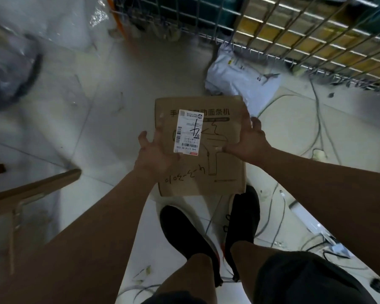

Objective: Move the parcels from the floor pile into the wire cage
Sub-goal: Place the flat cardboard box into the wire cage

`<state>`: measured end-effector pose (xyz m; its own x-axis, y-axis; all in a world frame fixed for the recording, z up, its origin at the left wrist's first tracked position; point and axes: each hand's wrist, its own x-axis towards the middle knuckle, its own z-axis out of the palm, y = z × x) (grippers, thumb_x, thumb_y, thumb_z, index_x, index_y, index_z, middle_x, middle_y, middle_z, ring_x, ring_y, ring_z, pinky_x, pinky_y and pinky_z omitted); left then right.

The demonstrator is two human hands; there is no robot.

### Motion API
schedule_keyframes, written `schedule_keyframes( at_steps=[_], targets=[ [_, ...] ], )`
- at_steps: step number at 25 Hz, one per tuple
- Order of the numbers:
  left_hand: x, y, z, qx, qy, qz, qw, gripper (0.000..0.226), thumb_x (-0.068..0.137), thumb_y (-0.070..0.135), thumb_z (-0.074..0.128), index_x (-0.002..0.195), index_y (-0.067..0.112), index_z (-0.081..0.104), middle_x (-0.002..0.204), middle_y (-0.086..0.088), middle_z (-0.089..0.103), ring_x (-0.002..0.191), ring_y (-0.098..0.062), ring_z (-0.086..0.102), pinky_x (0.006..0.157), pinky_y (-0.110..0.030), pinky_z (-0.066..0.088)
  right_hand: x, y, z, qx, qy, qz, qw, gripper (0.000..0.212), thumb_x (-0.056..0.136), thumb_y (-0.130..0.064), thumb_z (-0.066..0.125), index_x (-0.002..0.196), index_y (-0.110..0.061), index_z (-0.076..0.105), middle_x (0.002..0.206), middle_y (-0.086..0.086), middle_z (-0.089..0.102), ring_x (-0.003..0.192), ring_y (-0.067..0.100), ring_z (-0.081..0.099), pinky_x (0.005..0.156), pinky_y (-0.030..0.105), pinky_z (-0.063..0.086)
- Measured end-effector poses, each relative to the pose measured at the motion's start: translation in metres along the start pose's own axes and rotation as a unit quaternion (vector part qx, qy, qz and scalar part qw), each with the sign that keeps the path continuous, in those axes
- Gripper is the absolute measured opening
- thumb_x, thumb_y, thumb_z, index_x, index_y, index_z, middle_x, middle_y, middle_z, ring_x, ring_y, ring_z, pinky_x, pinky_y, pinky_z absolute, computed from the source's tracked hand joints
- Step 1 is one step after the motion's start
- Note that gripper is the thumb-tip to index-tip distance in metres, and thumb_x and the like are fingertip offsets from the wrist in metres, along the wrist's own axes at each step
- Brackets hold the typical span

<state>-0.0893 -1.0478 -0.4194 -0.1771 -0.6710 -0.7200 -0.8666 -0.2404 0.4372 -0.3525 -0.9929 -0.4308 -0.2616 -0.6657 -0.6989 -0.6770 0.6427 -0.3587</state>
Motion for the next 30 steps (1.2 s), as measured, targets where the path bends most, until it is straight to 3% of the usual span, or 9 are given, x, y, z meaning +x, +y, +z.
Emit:
schedule_keyframes(
  at_steps=[3,6,10,13,16,19,22,26,30],
  targets=[
    [0.021,-0.016,0.018,-0.115,-0.020,-0.016,0.993,0.134,0.073,0.058,0.083,0.153,0.049,-0.024,0.159,-0.012,0.032,0.138,-0.035,0.046,0.113,-0.052,0.040,0.024,0.022,0.015,0.112,-0.011,-0.006,0.994,0.159,0.042,-0.072,0.093,0.156,-0.047,-0.015,0.155,0.008,0.039,0.136,0.031,0.048,0.109,0.045,0.046],
    [0.035,-0.021,0.031,-0.180,-0.022,-0.047,0.982,0.136,0.074,0.055,0.084,0.155,0.039,-0.023,0.154,-0.002,0.045,0.137,-0.028,0.049,0.111,-0.045,0.041,0.034,0.028,0.021,0.174,-0.044,-0.023,0.983,0.155,0.061,-0.043,0.097,0.153,-0.039,-0.027,0.148,-0.013,0.037,0.130,0.012,0.043,0.106,0.030,0.041],
    [0.041,-0.029,0.041,-0.213,0.006,-0.037,0.976,0.132,0.073,0.056,0.085,0.155,0.046,-0.018,0.156,0.000,0.041,0.134,-0.030,0.051,0.109,-0.046,0.045,0.042,0.035,0.029,0.234,-0.038,-0.012,0.971,0.153,0.058,-0.042,0.099,0.155,-0.045,-0.020,0.141,-0.017,0.046,0.132,0.021,0.053,0.108,0.048,0.049],
    [0.043,-0.037,0.047,-0.221,0.004,-0.047,0.974,0.134,0.071,0.057,0.086,0.156,0.045,-0.016,0.158,0.000,0.039,0.134,-0.028,0.050,0.111,-0.045,0.043,0.044,0.041,0.033,0.272,-0.037,-0.016,0.961,0.149,0.052,-0.047,0.100,0.154,-0.053,-0.008,0.131,-0.030,0.043,0.128,0.017,0.056,0.103,0.049,0.053],
    [0.045,-0.048,0.047,-0.266,-0.011,-0.069,0.962,0.132,0.057,0.065,0.091,0.158,0.039,0.009,0.145,0.006,0.053,0.126,-0.024,0.059,0.105,-0.050,0.050,0.044,0.039,0.031,0.305,-0.038,-0.015,0.951,0.140,0.051,-0.054,0.098,0.155,-0.052,0.003,0.140,-0.019,0.048,0.128,0.014,0.057,0.104,0.048,0.053],
    [0.044,-0.052,0.042,-0.289,-0.026,-0.062,0.955,0.111,0.060,0.059,0.093,0.150,0.039,0.032,0.129,0.012,0.064,0.113,-0.016,0.067,0.095,-0.047,0.058,0.044,0.038,0.027,0.327,-0.066,0.000,0.943,0.130,0.056,-0.047,0.098,0.155,-0.042,0.015,0.142,-0.010,0.052,0.125,0.013,0.059,0.101,0.046,0.055],
    [0.035,-0.046,0.034,-0.318,-0.017,-0.051,0.947,0.093,0.067,0.047,0.093,0.145,0.039,0.043,0.123,0.013,0.069,0.104,-0.011,0.071,0.089,-0.040,0.061,0.038,0.035,0.026,0.354,-0.070,0.029,0.932,0.123,0.059,-0.037,0.100,0.154,-0.041,0.021,0.138,-0.007,0.057,0.121,0.016,0.063,0.096,0.048,0.058],
    [0.013,-0.030,0.013,-0.341,0.003,-0.038,0.939,0.074,0.072,0.038,0.091,0.137,0.038,0.054,0.115,0.013,0.072,0.092,-0.006,0.074,0.068,-0.023,0.060,0.018,0.032,0.015,0.391,-0.095,0.107,0.909,0.119,0.063,-0.030,0.097,0.151,-0.050,0.019,0.130,-0.007,0.063,0.111,0.022,0.067,0.085,0.051,0.059],
    [-0.020,-0.014,-0.020,-0.325,0.002,-0.032,0.945,0.079,0.066,0.043,0.095,0.135,0.044,0.057,0.113,0.014,0.073,0.091,-0.007,0.074,0.072,-0.027,0.062,-0.018,0.018,-0.007,0.402,-0.139,0.130,0.895,0.118,0.062,-0.027,0.096,0.150,-0.050,0.022,0.133,-0.009,0.062,0.117,0.023,0.064,0.093,0.057,0.055]
  ],
)
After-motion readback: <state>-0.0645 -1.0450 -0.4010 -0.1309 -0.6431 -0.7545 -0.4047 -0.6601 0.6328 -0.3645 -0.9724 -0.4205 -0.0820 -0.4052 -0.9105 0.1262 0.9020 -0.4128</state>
